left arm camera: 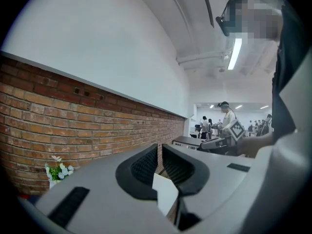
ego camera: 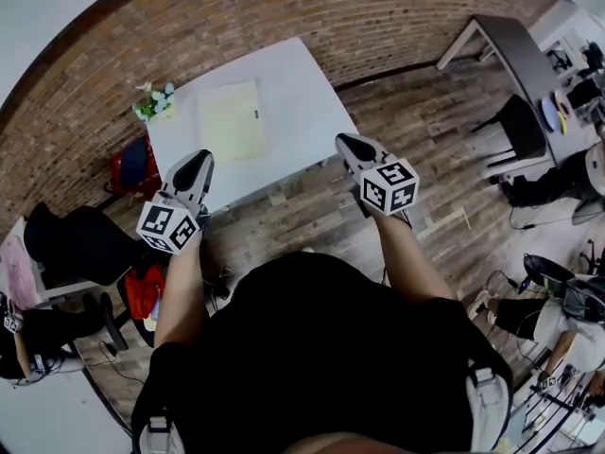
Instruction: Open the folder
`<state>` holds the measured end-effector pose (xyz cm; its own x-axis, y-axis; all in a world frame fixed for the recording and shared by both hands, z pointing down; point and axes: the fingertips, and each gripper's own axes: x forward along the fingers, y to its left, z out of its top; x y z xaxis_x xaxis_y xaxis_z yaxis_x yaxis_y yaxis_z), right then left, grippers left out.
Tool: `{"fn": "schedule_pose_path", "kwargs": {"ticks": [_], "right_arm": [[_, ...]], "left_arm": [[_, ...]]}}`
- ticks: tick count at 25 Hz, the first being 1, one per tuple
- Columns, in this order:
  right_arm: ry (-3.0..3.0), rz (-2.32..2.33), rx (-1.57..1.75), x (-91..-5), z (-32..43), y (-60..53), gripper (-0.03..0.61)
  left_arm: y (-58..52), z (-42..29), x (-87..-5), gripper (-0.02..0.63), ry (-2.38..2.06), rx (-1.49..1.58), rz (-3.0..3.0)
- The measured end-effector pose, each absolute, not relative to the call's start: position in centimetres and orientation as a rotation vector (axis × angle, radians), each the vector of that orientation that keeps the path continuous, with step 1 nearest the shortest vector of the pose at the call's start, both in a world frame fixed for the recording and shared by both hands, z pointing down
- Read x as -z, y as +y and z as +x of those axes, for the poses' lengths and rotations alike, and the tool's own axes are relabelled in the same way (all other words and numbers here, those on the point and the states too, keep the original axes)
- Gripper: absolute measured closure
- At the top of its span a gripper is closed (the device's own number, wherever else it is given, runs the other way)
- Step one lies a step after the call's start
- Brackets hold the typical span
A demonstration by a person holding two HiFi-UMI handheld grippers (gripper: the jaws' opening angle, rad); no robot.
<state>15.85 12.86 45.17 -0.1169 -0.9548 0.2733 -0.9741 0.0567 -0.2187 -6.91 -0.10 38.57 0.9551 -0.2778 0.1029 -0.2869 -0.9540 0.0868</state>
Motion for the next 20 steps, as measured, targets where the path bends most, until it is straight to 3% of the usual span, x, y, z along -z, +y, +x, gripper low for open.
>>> {"fn": "schedule_pose_path", "kwargs": {"ticks": [20], "right_arm": [[-2.297, 1.894, -0.577, -46.2, 15.2, 10.9, 0.551]], "left_arm": [[-0.5, -6.3, -39.1, 0.577, -0.528, -0.166, 2.997]]}}
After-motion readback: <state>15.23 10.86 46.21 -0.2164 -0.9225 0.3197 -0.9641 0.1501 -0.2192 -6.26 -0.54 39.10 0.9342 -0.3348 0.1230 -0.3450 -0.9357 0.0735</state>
